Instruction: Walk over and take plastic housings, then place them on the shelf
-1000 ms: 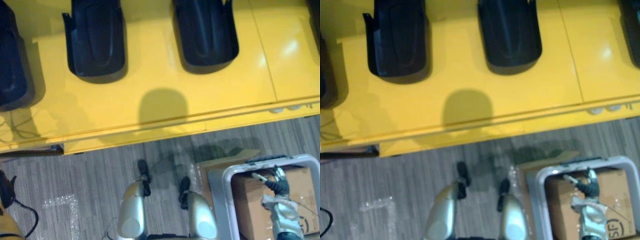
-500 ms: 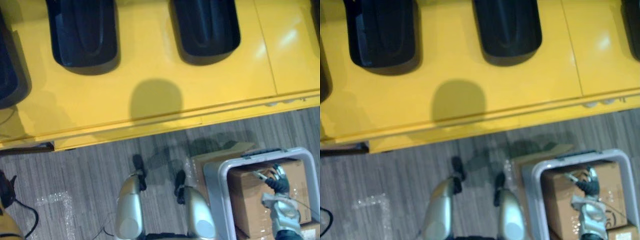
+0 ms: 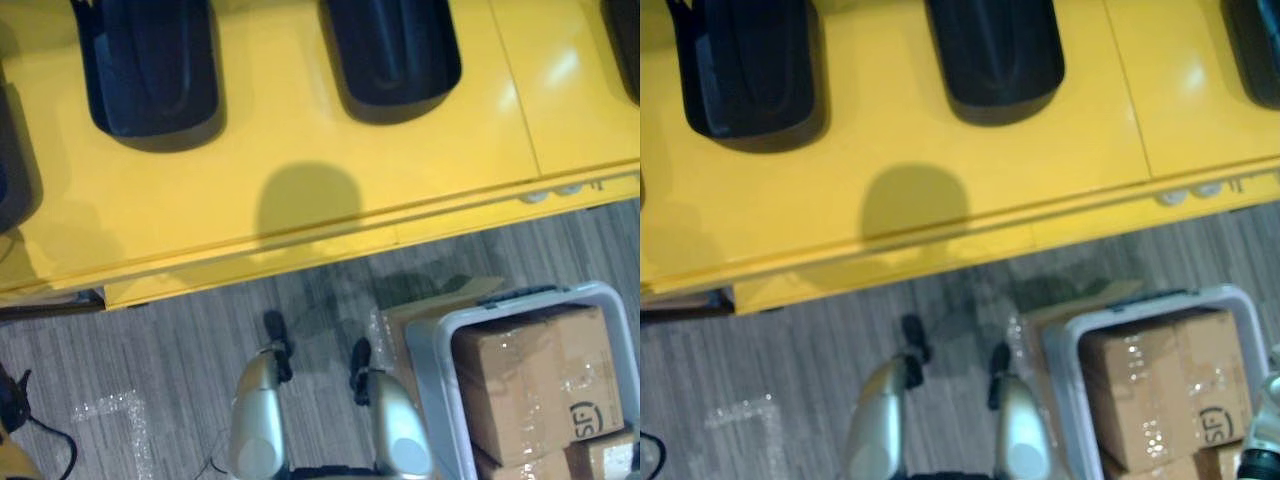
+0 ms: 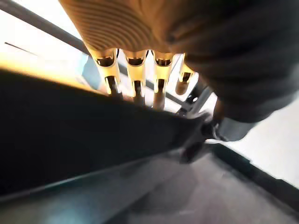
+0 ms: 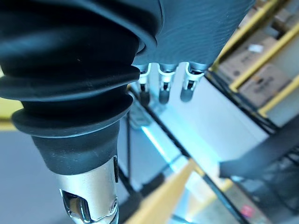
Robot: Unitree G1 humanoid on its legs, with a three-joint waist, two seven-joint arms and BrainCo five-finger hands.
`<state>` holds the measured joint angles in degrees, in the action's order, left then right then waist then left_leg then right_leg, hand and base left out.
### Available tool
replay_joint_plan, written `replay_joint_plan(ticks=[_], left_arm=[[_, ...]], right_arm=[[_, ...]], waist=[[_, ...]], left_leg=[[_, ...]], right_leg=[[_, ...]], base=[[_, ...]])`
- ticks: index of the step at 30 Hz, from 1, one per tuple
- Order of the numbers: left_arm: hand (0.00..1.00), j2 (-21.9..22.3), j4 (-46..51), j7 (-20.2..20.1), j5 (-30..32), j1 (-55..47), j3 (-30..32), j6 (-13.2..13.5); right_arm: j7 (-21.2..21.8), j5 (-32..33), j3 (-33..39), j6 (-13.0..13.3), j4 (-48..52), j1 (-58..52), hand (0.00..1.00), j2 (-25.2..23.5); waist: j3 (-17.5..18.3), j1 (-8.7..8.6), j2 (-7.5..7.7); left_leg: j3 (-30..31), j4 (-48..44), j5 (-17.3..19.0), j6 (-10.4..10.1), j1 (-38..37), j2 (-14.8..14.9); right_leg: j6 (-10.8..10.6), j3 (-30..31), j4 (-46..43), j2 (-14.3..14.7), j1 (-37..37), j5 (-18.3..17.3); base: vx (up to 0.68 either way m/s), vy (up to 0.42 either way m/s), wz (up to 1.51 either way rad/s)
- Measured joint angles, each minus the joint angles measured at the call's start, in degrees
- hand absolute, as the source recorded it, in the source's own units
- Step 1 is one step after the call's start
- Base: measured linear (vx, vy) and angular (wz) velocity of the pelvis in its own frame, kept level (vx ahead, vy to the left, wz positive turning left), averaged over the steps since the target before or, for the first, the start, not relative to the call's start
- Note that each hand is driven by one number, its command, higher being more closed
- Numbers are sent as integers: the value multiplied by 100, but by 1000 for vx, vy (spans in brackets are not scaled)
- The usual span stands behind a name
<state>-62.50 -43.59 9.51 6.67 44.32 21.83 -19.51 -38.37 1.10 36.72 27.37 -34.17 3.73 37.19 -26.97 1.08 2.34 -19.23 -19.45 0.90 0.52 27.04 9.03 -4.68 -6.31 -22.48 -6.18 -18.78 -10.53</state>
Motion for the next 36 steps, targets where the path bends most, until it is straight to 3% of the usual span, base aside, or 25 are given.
replay_joint_plan(ticks=[4,6,8,11,12,16,18,23,25,27,28,32,36], left_arm=[[0,-7,17,562,-11,-50,17,68],[0,-16,19,1090,-8,-59,17,225],[0,-199,67,1833,-5,-59,-10,524],[0,-438,227,2618,8,-54,-29,908],[0,-467,260,2721,16,-53,-45,978],[0,-468,528,3343,-70,-52,-293,1662],[0,-468,913,3561,-173,-122,-528,2001],[0,-387,1894,3659,-484,-1157,-500,2534],[0,-80,2200,3526,-741,-1585,-330,2734],[0,521,2573,3149,-1188,-2316,90,2968],[100,711,2720,3013,-1383,-2521,222,3035],[100,2112,3707,2041,-2293,-3853,715,3464],[100,3132,4467,1226,-2725,-4835,728,3703]], right_arm=[[187,35,-111,77,-20,-2,0,-3],[218,29,-322,152,-51,-12,0,-17],[220,-11,-609,231,-79,4,0,-103],[213,-142,-826,375,-323,25,0,-301],[212,-157,-894,378,-360,31,0,-352],[288,-185,-1279,492,-527,-45,0,-616],[595,-172,-1578,548,-534,-140,0,-873],[1274,-84,-2060,551,-597,-383,0,-1621],[1530,-79,-2101,523,-747,-529,0,-1824],[1806,-80,-2134,496,-800,-659,0,-2032],[1853,-80,-2142,472,-800,-682,0,-2086],[1993,-83,-2365,159,-801,-910,0,-2366],[2212,-78,-2386,-150,-860,-983,0,-2465]], waist=[[2,-73,-5],[3,-111,-6],[6,-163,-11],[26,-183,-52],[36,-194,-71],[242,-195,-305],[420,-182,-408],[746,-161,-426],[921,-103,-430],[1088,4,-431],[1116,9,-429],[1304,261,-415],[1352,498,-417]], left_leg=[[-7,194,-84,3,-149,-110],[4,321,-140,8,-284,-179],[65,506,-247,4,-386,-292],[172,791,-425,21,-541,-433],[200,846,-448,28,-598,-461],[384,1294,-640,14,-949,-644],[467,1851,-861,-45,-1229,-795],[692,2115,-1001,-19,-1573,-938],[822,2144,-1001,-20,-1670,-973],[988,2208,-1006,-31,-1807,-995],[1048,2208,-1007,-33,-1823,-1003],[1368,2296,-1052,-97,-1924,-1039],[1518,2298,-1051,-114,-1947,-1081]], right_leg=[[-2,-2,10,-62,67,-1],[-2,-3,20,-94,147,-3],[-2,-18,42,-125,193,-5],[-3,-90,49,-177,265,-9],[-3,-109,63,-187,318,-10],[-44,-245,229,-296,614,-84],[-71,-335,220,-409,722,-158],[-152,-619,242,-484,1103,-240],[-149,-770,323,-507,1312,-263],[-149,-944,468,-498,1595,-263],[-148,-991,509,-491,1647,-263],[-146,-1360,790,-454,1989,-263],[-147,-1477,856,-448,2119,-259]], base=[[9,1,1],[18,2,3],[15,6,9],[11,-7,11],[16,-8,16],[-18,25,21],[34,48,29],[87,-7,26],[120,-25,33],[115,-26,29],[73,-32,41],[31,-27,36],[0,-9,24]])
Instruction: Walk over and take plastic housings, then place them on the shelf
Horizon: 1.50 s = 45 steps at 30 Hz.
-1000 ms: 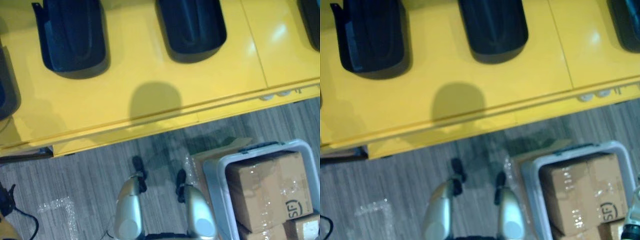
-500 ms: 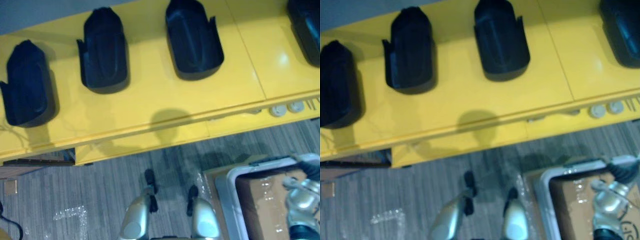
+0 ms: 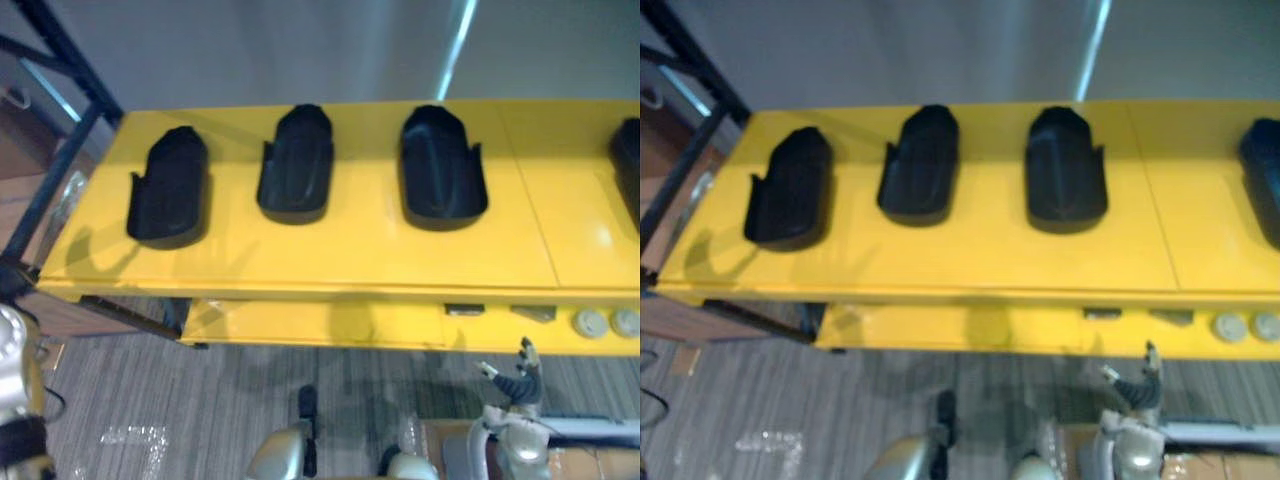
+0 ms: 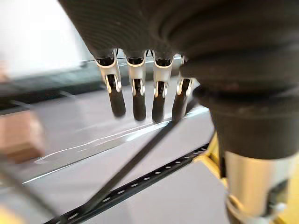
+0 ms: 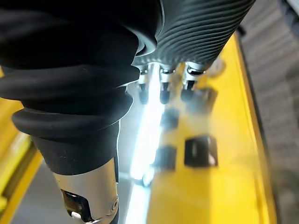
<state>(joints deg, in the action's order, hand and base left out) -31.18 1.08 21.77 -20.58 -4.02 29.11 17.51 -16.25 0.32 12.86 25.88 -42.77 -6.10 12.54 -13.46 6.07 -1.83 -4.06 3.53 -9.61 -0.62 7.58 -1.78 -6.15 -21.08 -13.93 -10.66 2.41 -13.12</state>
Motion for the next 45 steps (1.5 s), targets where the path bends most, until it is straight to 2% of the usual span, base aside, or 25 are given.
replay_joint_plan(ticks=[2,6,9,12,15,21,27,34,38,45], left_arm=[[100,526,440,-584,-252,-510,-22,95],[100,1133,929,-1421,-436,-1001,-152,154],[100,1189,1090,-2249,-644,-1182,-347,187],[100,1191,1204,-2704,-868,-1188,-478,193],[100,1190,1206,-2978,-930,-1176,-566,140],[100,1188,1169,-2969,-1117,-1149,-750,80],[100,1177,990,-2907,-1327,-701,-800,66],[100,1097,634,-2467,-1312,-90,-939,72],[100,814,280,-2374,-1308,389,-955,77],[100,676,-244,-2184,-1308,759,-952,81]], right_arm=[[158,9,-67,-247,-101,-3,0,-49],[271,83,-73,-540,-360,-6,0,-98],[385,126,-49,-721,-591,-35,0,-98],[489,237,73,-739,-720,-6,0,-98],[535,316,265,-741,-807,61,0,-92],[643,350,614,-741,-1006,257,0,-85],[658,357,856,-718,-1017,395,0,-62],[753,465,855,-698,-1001,642,0,41],[748,572,854,-700,-988,793,0,88],[749,569,854,-662,-978,1023,0,231]], waist=[[0,13,-7],[-7,60,-53],[-8,101,-75],[-17,99,-87],[-119,79,-126],[-352,-12,-114],[-627,-65,-55],[-927,-76,37],[-1171,-112,111],[-1259,-210,124]], left_leg=[[124,8,-9,-23,5,-26],[225,37,-55,-54,51,-50],[269,90,-87,-61,55,-68],[272,92,-88,-58,62,-85],[275,92,-88,-57,67,-86],[236,90,-126,-4,189,-58],[160,66,-126,-4,250,-37],[22,27,-126,-5,455,13],[-14,-22,-125,-5,490,32],[-148,-315,-5,39,757,47]], right_leg=[[3,-135,35,3,85,6],[11,-241,48,3,87,4],[7,-275,53,0,84,5],[4,-278,54,-13,80,5],[4,-280,44,-18,70,4],[-11,-242,-81,-26,-126,-20],[25,-130,-266,-46,-277,-75],[80,69,-612,-80,-697,-223],[141,132,-754,-90,-823,-259],[142,285,-915,-125,-1079,-296]], base=[[-19,1,27],[-24,-5,14],[2,-21,5],[15,-14,2],[17,-20,0],[25,-41,-2],[22,-41,-7],[-10,-47,-9],[-2,-46,-5],[-4,-17,-8]])
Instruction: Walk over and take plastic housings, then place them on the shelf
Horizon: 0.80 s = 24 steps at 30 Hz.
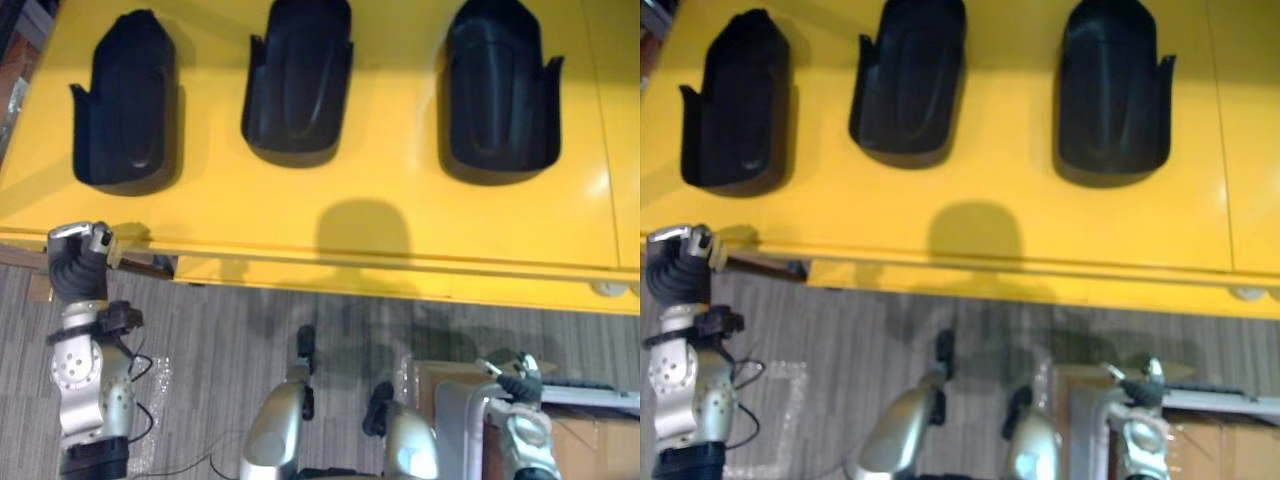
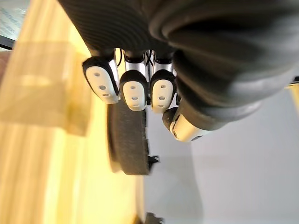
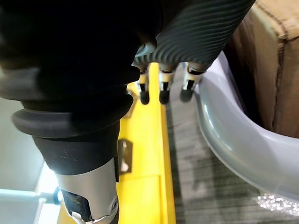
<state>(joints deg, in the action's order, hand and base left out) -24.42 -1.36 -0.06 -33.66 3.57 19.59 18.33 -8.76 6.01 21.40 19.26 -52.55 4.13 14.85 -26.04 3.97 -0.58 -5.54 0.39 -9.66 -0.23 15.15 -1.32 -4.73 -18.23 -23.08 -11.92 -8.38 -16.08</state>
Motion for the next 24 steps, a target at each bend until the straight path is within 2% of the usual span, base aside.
replay_joint_plan(ticks=[8,14,24], left_arm=[[100,-70,-399,131,-4,248,9,17],[100,-490,-647,171,0,541,43,39],[100,-721,-959,341,-19,1004,88,36]], right_arm=[[9,-2,-2,22,-14,115,0,101],[12,-5,-15,21,2,172,0,128],[71,-6,-74,33,47,211,0,217]], waist=[[-52,-14,23],[-73,-11,54],[-123,-12,132]], left_leg=[[-60,-96,29,-14,106,37],[-70,-261,68,-11,302,65],[-125,-421,113,-2,445,84]], right_leg=[[31,112,-178,6,-183,-96],[57,141,-311,4,-362,-121],[57,239,-451,-11,-537,-154]], base=[[-10,-26,-4],[0,0,0],[-13,-1,-3]])
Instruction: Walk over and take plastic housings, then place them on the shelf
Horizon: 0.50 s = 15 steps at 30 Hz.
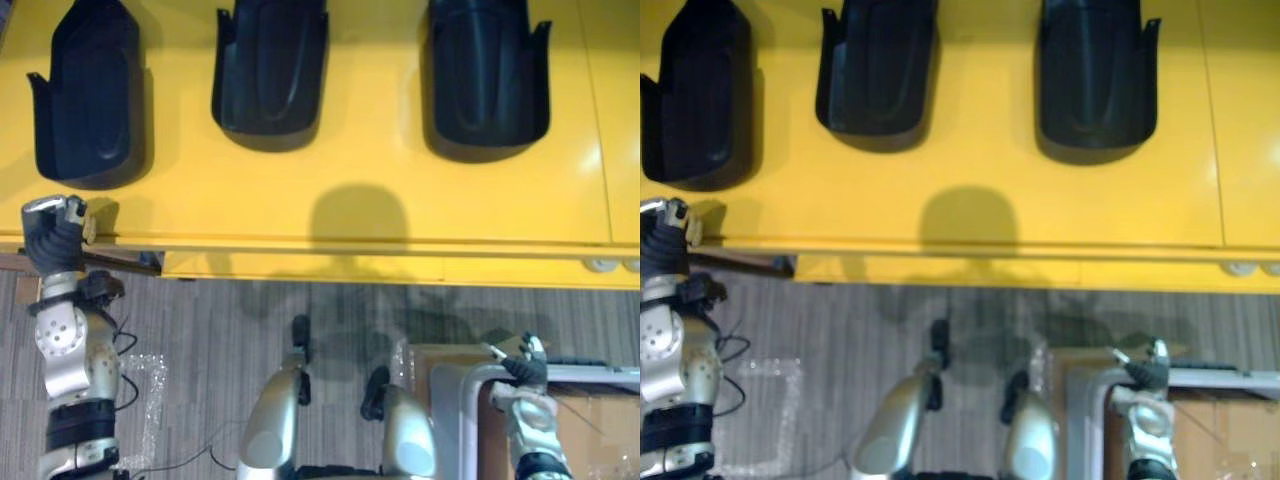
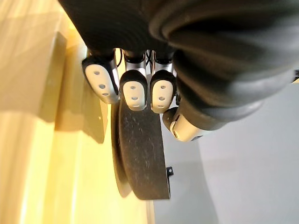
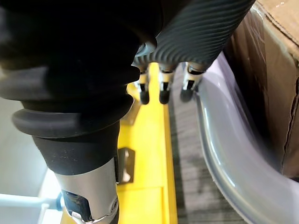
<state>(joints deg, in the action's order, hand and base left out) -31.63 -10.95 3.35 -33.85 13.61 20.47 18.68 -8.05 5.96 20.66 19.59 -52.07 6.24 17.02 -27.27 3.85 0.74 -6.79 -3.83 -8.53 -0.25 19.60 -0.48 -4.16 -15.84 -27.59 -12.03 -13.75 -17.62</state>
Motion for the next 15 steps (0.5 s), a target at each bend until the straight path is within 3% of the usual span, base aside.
replay_joint_plan(ticks=[4,15], left_arm=[[100,-201,-212,-2,-7,293,103,-11],[100,-342,-420,3,-15,653,102,-119]], right_arm=[[55,0,-118,-13,10,38,0,-1],[63,1,-234,-24,204,-16,0,2]], waist=[[-70,-12,79],[-98,-6,91]], left_leg=[[-9,-79,39,-10,48,27],[-36,-381,209,-55,193,167]], right_leg=[[2,10,-9,20,-18,2],[45,39,31,145,-21,21]], base=[[3,-1,-1],[3,-1,-2]])
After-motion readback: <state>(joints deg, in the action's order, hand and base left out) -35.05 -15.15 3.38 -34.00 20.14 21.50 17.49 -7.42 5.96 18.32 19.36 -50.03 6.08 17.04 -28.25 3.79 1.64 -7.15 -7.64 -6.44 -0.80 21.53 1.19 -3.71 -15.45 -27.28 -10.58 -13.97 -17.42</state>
